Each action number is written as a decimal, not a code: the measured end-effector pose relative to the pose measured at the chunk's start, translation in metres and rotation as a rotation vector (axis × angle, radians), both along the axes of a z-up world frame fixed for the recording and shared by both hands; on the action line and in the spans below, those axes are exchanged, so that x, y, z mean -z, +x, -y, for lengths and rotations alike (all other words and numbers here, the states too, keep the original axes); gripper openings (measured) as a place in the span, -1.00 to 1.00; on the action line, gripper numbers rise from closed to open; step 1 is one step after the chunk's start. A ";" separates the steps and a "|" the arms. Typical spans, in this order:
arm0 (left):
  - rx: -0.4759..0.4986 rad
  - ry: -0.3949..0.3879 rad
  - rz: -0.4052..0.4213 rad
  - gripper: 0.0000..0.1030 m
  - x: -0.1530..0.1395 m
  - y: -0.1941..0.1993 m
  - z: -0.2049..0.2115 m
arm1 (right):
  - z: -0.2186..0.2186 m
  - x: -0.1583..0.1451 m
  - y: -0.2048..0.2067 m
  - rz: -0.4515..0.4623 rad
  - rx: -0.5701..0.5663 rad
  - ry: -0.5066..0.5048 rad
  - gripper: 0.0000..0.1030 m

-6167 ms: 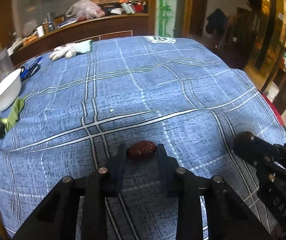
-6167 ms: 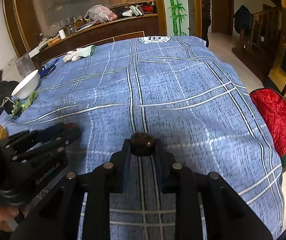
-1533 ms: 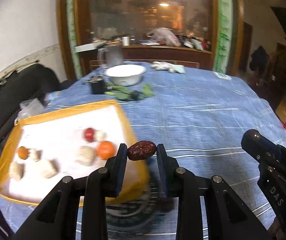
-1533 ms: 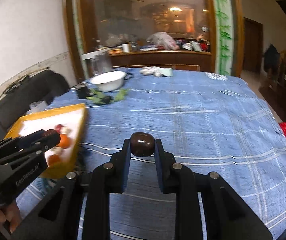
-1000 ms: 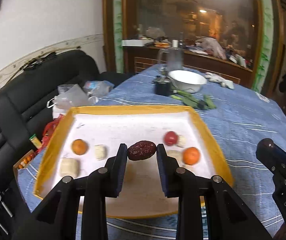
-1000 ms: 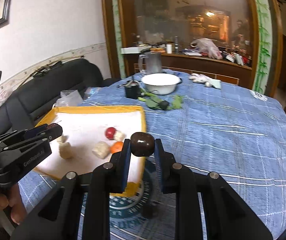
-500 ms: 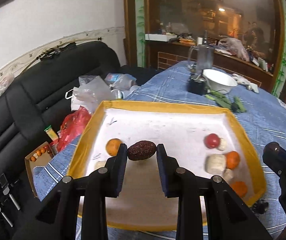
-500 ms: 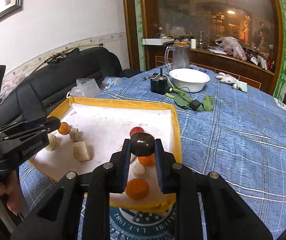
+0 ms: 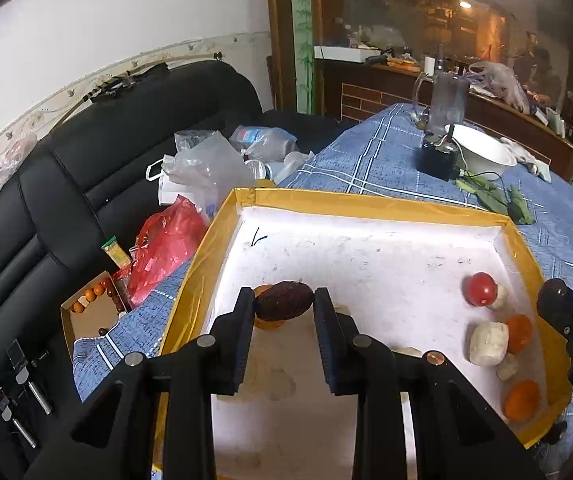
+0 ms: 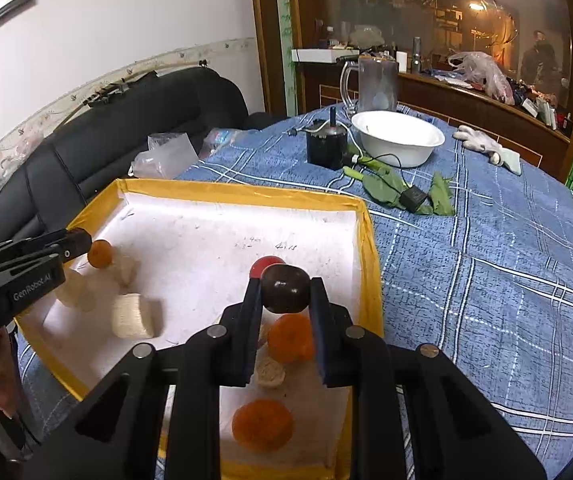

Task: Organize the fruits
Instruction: 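Carry the dark brown ball and red date over the white tray with both grippers, then open the left gripper to drop the red date while the right gripper releases the dark ball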

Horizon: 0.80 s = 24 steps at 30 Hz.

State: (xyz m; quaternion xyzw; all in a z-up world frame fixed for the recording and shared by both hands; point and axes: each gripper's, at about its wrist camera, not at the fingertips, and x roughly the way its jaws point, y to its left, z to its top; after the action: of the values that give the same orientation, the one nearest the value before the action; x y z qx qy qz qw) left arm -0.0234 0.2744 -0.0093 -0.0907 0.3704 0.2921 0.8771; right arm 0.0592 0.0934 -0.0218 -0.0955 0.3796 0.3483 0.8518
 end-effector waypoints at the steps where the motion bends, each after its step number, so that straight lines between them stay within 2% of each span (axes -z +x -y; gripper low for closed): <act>1: -0.001 0.000 -0.002 -0.44 0.001 0.001 -0.001 | -0.002 0.002 0.002 -0.003 -0.001 -0.006 -0.51; 24: -0.032 -0.026 -0.033 -0.44 0.010 0.011 -0.020 | -0.027 0.019 0.024 -0.048 -0.007 -0.069 -0.50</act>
State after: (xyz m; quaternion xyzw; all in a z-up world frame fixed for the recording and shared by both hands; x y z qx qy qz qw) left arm -0.0126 0.2942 -0.0190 -0.1034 0.3869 0.3026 0.8649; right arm 0.0832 0.1203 -0.0405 -0.1177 0.4115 0.3402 0.8373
